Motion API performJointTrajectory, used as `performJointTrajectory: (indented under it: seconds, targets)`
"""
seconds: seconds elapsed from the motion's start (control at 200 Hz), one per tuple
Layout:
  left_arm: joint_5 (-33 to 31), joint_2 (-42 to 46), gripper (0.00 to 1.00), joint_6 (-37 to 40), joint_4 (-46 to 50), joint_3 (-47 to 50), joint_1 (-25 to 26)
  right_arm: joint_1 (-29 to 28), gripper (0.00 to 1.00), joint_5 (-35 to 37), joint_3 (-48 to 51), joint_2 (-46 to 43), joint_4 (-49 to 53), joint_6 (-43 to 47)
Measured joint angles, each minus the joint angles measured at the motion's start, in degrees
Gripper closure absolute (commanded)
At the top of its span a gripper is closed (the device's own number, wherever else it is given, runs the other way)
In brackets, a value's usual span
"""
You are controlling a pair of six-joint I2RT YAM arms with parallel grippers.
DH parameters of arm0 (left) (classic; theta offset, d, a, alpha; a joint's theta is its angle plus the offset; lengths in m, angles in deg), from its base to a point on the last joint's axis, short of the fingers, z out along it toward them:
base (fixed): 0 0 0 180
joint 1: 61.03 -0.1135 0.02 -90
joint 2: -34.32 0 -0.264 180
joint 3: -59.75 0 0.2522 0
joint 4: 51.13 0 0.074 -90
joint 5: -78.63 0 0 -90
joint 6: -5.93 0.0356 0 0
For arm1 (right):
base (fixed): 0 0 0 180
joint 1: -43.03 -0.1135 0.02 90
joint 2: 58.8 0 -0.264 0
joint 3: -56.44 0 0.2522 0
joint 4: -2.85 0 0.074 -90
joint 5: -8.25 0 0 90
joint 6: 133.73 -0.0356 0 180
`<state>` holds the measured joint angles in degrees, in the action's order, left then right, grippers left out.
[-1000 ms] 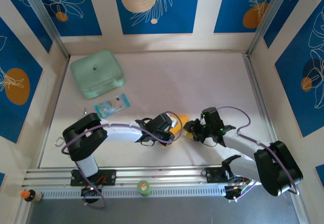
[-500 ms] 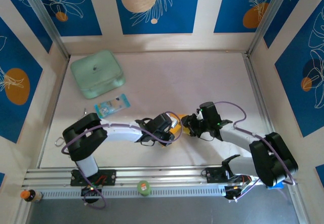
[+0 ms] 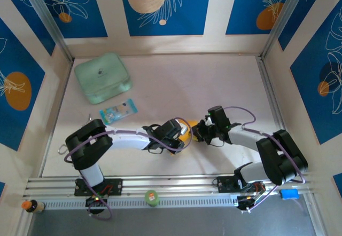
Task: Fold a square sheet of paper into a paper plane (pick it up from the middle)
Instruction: Fold the wing for the fifth time at the center of the table.
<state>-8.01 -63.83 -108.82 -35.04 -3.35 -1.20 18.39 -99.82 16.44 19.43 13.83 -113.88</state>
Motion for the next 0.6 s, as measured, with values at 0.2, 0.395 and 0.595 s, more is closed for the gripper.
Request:
performJointTrajectory:
  seconds: [0.2,0.395,0.595]
  targets:
    - [-1.16,1.62,0.72,1.97,0.31,0.00,0.00,0.00,0.98,-0.20,0.00,-0.02,-0.68,-0.81]
    - [-1.53,1.70,0.75,3.69,1.57,-0.04,0.02,0.00,0.99,-0.20,0.28,-0.02,-1.88,-1.55]
    - [-1.57,1.44,0.74,4.31,2.80,-0.37,0.24,0.00,1.00,-0.22,0.48,-0.02,-2.45,-2.01]
